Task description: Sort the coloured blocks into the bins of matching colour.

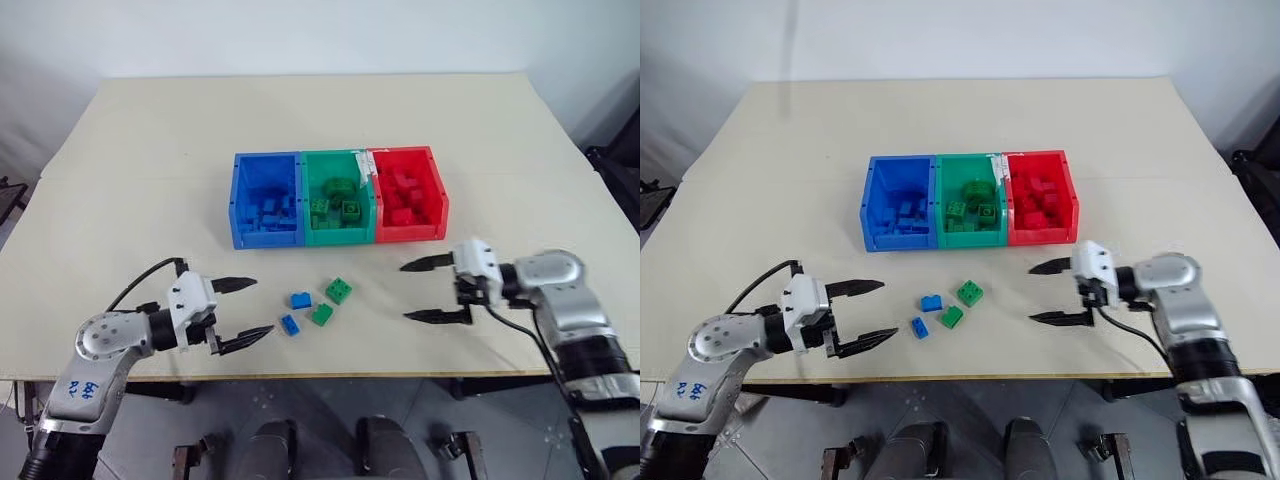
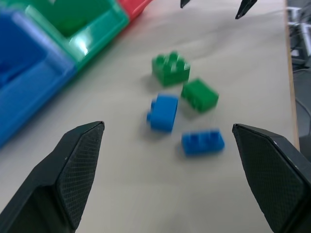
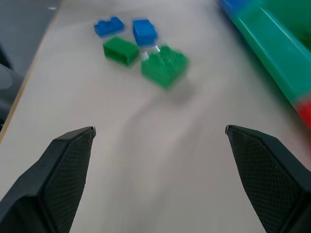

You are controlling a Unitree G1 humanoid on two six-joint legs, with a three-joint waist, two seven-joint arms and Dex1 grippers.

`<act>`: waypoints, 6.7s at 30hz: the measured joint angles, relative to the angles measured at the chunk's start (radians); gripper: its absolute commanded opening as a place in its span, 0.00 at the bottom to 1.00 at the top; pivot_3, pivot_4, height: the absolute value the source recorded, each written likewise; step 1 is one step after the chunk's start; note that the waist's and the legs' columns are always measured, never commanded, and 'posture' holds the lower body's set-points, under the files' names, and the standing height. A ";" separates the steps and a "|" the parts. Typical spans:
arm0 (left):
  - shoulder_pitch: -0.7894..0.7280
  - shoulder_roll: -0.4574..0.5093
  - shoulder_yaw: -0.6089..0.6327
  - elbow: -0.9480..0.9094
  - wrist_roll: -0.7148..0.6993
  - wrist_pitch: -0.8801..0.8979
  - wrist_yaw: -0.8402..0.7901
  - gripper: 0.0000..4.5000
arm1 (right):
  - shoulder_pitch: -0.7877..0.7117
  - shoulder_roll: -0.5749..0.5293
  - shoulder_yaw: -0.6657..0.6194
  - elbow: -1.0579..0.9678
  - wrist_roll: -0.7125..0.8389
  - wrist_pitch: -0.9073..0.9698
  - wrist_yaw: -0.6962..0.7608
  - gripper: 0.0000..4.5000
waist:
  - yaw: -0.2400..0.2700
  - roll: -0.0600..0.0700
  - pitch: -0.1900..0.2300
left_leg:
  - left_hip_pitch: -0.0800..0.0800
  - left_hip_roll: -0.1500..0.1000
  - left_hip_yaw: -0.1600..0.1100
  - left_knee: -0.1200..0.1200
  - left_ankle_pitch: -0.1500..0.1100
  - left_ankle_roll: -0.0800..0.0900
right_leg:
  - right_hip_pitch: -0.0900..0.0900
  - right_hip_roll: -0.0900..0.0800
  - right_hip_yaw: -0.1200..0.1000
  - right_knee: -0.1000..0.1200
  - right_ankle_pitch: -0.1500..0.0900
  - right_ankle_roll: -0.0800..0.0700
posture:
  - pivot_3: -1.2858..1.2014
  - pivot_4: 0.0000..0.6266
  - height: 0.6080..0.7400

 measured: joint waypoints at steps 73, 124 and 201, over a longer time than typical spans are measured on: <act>-0.067 -0.005 -0.078 -0.002 0.020 -0.033 0.007 1.00 | 0.205 -0.088 -0.191 -0.106 0.116 0.005 -0.065 1.00 | 0.007 0.000 0.000 | 0.000 0.003 0.007 0.000 -0.004 0.003 | 0.000 0.001 -0.001 -0.005 0.001 0.000 | 0.52 0.24 1.00; 0.119 -0.053 0.153 -0.160 -0.097 0.072 0.163 1.00 | -0.196 0.329 -0.143 -0.040 0.071 0.286 -0.595 0.15 | 0.019 0.000 0.000 | 0.000 0.002 0.005 -0.001 -0.006 0.001 | -0.002 0.000 -0.001 -0.004 0.001 0.000 | 0.52 0.24 1.00; -0.407 -0.119 -0.373 -0.140 0.049 0.802 0.462 0.20 | 0.360 -0.050 -0.283 -0.307 0.247 0.021 -0.119 1.00 | 0.049 0.002 0.001 | 0.007 0.004 0.012 0.002 -0.009 0.005 | 0.010 0.001 -0.002 -0.015 0.006 0.004 | 0.52 0.24 1.00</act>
